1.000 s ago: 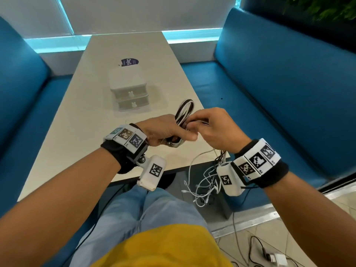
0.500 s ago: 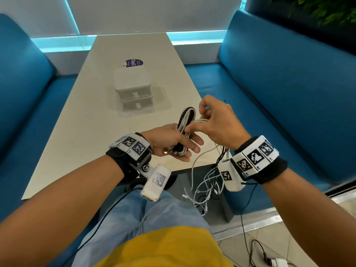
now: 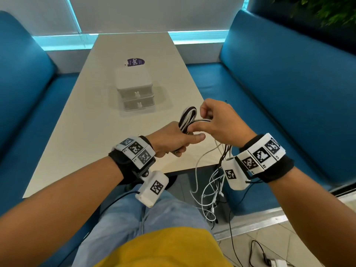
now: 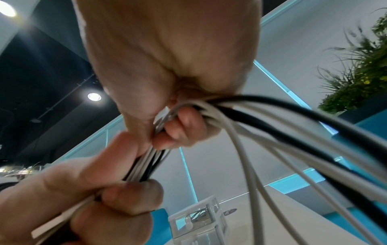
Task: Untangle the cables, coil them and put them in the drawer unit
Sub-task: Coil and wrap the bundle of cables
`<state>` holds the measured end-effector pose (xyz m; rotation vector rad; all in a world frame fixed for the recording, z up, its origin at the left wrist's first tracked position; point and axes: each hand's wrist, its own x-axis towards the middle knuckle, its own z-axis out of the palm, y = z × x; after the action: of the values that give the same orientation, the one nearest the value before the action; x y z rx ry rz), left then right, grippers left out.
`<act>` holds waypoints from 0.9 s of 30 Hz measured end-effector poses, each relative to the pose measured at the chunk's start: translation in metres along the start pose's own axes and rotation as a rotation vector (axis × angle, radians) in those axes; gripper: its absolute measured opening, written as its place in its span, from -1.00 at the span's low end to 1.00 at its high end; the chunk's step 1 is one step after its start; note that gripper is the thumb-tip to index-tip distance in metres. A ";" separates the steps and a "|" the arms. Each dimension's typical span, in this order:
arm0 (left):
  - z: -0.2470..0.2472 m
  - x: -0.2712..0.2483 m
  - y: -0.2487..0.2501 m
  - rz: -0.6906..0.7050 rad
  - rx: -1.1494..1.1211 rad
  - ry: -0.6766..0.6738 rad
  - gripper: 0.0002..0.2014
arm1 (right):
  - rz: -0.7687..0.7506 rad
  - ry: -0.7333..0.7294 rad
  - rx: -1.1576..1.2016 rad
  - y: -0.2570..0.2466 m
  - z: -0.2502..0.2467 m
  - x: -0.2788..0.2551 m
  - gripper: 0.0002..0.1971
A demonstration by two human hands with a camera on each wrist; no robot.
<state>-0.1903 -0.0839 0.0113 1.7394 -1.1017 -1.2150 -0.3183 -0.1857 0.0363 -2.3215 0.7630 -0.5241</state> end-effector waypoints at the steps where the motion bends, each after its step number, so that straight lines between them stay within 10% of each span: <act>1: -0.001 0.001 -0.001 0.005 0.028 0.015 -0.67 | 0.041 -0.051 -0.022 0.002 -0.002 -0.001 -0.54; 15: 0.002 0.008 0.000 -0.105 0.171 0.056 -0.79 | 0.045 -0.218 -0.316 0.010 -0.001 -0.004 -0.64; 27: -0.006 0.007 0.004 -0.215 0.053 -0.112 -0.64 | -0.106 -0.020 -0.103 0.014 -0.007 0.000 -0.78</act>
<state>-0.1839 -0.0912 0.0139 1.8875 -1.0396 -1.4409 -0.3274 -0.1971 0.0319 -2.4695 0.6751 -0.5184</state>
